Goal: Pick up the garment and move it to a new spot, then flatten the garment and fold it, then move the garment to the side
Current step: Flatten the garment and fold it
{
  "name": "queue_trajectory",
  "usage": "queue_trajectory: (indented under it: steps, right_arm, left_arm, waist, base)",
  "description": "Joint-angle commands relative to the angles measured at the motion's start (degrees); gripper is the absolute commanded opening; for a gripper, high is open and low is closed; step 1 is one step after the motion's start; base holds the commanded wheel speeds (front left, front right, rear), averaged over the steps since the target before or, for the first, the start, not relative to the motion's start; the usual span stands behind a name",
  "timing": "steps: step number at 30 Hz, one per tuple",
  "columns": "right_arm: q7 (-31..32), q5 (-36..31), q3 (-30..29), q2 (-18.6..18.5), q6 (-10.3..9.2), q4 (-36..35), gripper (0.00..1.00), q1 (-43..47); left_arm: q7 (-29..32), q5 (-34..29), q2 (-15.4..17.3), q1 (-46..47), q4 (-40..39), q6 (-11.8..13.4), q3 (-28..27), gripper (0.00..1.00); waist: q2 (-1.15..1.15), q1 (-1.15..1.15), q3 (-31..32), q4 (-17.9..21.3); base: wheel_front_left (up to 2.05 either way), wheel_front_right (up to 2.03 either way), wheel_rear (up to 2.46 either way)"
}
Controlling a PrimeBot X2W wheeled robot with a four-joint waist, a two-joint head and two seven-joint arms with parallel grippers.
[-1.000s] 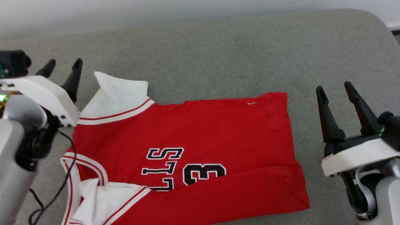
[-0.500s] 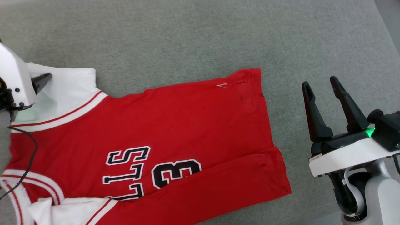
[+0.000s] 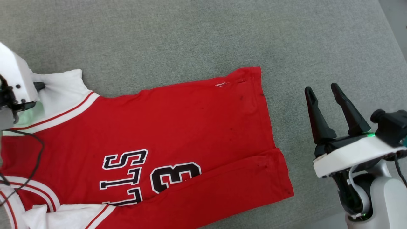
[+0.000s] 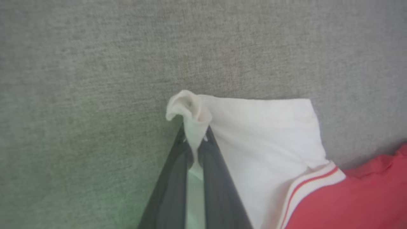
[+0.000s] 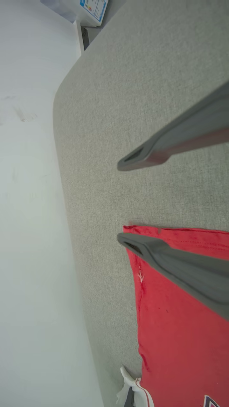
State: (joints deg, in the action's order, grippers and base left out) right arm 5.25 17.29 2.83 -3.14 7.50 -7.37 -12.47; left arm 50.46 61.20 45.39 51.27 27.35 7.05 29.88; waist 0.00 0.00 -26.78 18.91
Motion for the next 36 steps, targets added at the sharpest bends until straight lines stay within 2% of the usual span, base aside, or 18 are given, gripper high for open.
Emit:
queue_trajectory:
  steps: [1, 6, 7, 8, 9, 11, 15, 19, 25, 26, 27, 28, 30, 36]
  right_arm:
    - [0.4, 0.2, -0.29, 0.23, -0.02, 0.32, 1.0, -1.26]
    - [5.34, 2.73, -2.5, -0.78, -0.01, 6.08, 1.0, -4.39]
    - [8.84, 4.09, -3.25, -1.65, -0.02, 9.69, 1.0, -6.23]
    - [8.84, 4.09, -3.25, -1.65, -0.02, 9.69, 1.0, -6.23]
    - [12.97, 5.3, -3.45, -3.05, -0.02, 13.67, 1.0, -8.63]
    - [16.91, 6.59, -3.46, -4.11, -0.01, 16.73, 1.0, -11.31]
    - [24.14, 8.03, -2.61, -6.02, -0.02, 21.63, 1.0, -16.68]
    - [28.41, 8.39, -1.58, -7.39, -0.02, 25.1, 1.0, -20.55]
    - [37.58, 8.92, 1.62, -8.13, -0.01, 33.15, 1.0, -24.61]
    - [39.31, 8.84, 1.8, -8.03, -0.01, 34.72, 0.82, -24.65]
    - [40.88, 8.74, 1.99, -7.87, -0.01, 35.97, 0.28, -24.49]
    - [41.82, 8.68, 2.21, -7.79, -0.01, 36.69, 0.0, -24.58]
    - [42.39, 8.63, 2.37, -8.18, -0.01, 36.98, 0.0, -25.45]
    - [38.91, 8.17, 1.43, -10.46, -0.02, 32.96, 0.0, -27.13]
  left_arm:
    - [-0.08, 0.05, -1.96, -3.08, 1.2, -0.35, 1.45, 0.0]
    - [-3.52, -0.85, -2.85, -0.47, -0.28, -1.6, 0.77, 0.0]
    - [-5.0, -1.21, -3.27, 0.57, -1.27, -1.96, 0.45, 0.0]
    - [-5.0, -1.21, -3.27, 0.57, -1.27, -1.96, 0.45, 0.0]
    - [-6.35, -1.9, -4.07, 1.15, -2.47, -1.66, 0.52, 0.0]
    - [-7.44, -2.27, -4.82, 1.88, -3.65, -1.96, 0.63, 0.0]
    - [-9.68, -3.6, -6.0, 2.78, -6.14, -2.4, 1.08, 0.0]
    - [-11.09, -4.26, -6.82, 3.49, -7.98, -2.91, 1.42, 0.0]
    - [-12.82, -4.44, -7.9, 2.75, -9.07, -3.94, 1.89, 0.0]
    - [-13.01, -4.41, -8.01, 2.42, -8.92, -4.12, 1.96, 0.0]
    - [-13.33, -4.26, -8.17, 2.03, -8.75, -4.27, 2.01, 0.0]
    - [-13.45, -4.15, -8.23, 1.7, -8.62, -4.42, 2.08, 0.0]
    - [-13.75, -4.09, -8.34, 1.34, -8.35, -4.63, 2.16, 0.0]
    - [-16.2, -3.2, -8.5, -1.32, -8.12, -5.23, 1.55, 0.0]
  waist:
    - [0.0, 0.0, 0.5, -0.44]
    - [0.0, 0.0, 1.68, -2.72]
    - [0.0, 0.0, 1.82, -4.04]
    - [0.0, 0.0, 1.82, -4.04]
    - [0.0, 0.0, 1.85, -5.47]
    - [0.0, 0.0, 1.6, -7.02]
    - [0.0, 0.0, 0.94, -9.77]
    - [0.0, 0.0, 0.46, -11.63]
    - [0.0, 0.0, 0.41, -14.0]
    - [0.0, 0.0, 0.65, -14.23]
    - [0.0, 0.0, 0.98, -14.42]
    - [0.0, 0.0, 1.3, -14.56]
    - [0.0, 0.0, 1.92, -14.88]
    - [0.0, 0.0, 5.1, -15.49]
  base:
    - [0.0, 0.0, 0.0]
    - [0.0, 0.0, 0.0]
    - [0.0, 0.0, 0.0]
    - [0.0, 0.0, 0.0]
    - [0.0, 0.0, 0.0]
    - [0.0, 0.0, 0.0]
    - [0.0, 0.0, 0.0]
    - [0.0, 0.0, 0.0]
    - [0.0, 0.0, 0.0]
    - [0.0, 0.0, 0.0]
    - [0.0, 0.0, 0.0]
    - [0.0, 0.0, 0.0]
    - [0.0, 0.0, 0.0]
    - [0.0, 0.0, 0.0]
